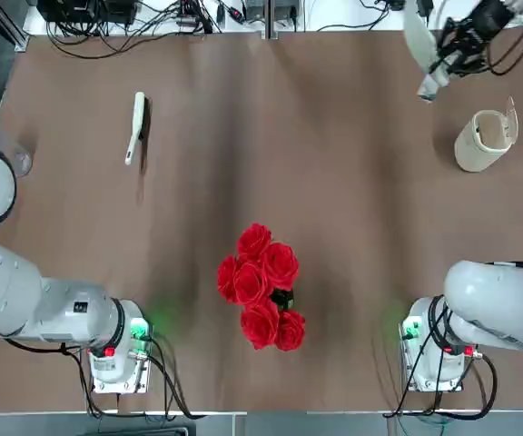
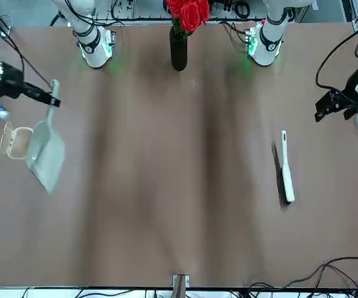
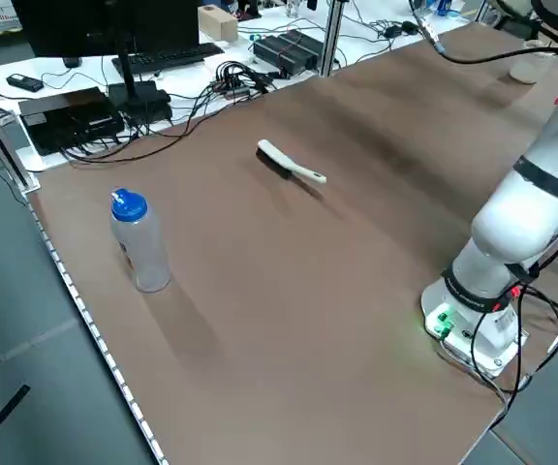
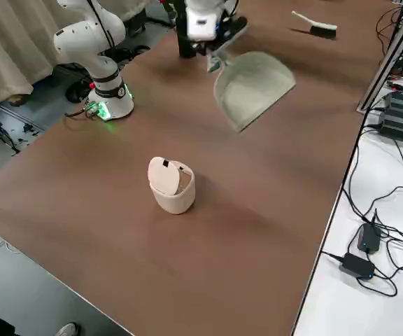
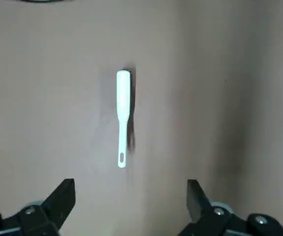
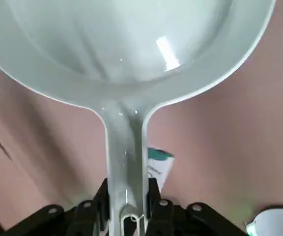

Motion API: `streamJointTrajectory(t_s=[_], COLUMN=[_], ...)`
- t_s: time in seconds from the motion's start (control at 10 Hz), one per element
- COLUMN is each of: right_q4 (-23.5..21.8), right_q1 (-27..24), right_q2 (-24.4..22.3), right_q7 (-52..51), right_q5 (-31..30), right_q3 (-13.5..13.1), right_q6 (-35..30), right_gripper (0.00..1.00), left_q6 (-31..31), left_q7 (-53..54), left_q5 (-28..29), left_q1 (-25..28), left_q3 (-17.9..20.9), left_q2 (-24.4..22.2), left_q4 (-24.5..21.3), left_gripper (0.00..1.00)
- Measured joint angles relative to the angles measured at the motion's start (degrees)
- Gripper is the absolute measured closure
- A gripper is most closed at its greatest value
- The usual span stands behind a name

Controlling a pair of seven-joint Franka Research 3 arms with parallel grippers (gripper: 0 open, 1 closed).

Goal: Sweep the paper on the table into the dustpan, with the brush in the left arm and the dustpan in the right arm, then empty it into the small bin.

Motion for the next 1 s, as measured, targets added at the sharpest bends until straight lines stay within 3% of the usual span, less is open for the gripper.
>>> streamJointTrajectory(t_s=[0.3, 0.6, 0.8, 1.0], right_q4=[-0.23, -0.45, -1.08, -1.47], right_q1=[1.79, 2.58, 2.71, 2.86], right_q2=[0.04, 0.17, 0.87, 3.91], right_q7=[-3.03, -11.32, -20.39, -30.35], right_q5=[-3.90, -11.21, -16.16, -22.09], right_q3=[8.03, 17.76, 21.57, 23.65], right_q6=[6.54, 12.17, 15.68, 19.06], right_gripper=[0.67, 0.67, 0.67, 0.67], left_q6=[0.00, -0.06, -0.17, -0.27], left_q7=[0.00, 0.07, 0.07, -0.03], left_q5=[0.00, 0.00, 0.00, 0.00], left_q1=[-0.34, -0.21, -0.28, -0.43], left_q3=[-0.24, -0.16, -0.18, -0.23], left_q2=[-0.34, -0.54, -0.52, -0.42], left_q4=[0.58, 0.64, 0.62, 0.52], left_gripper=[0.00, 0.00, 0.00, 0.00])
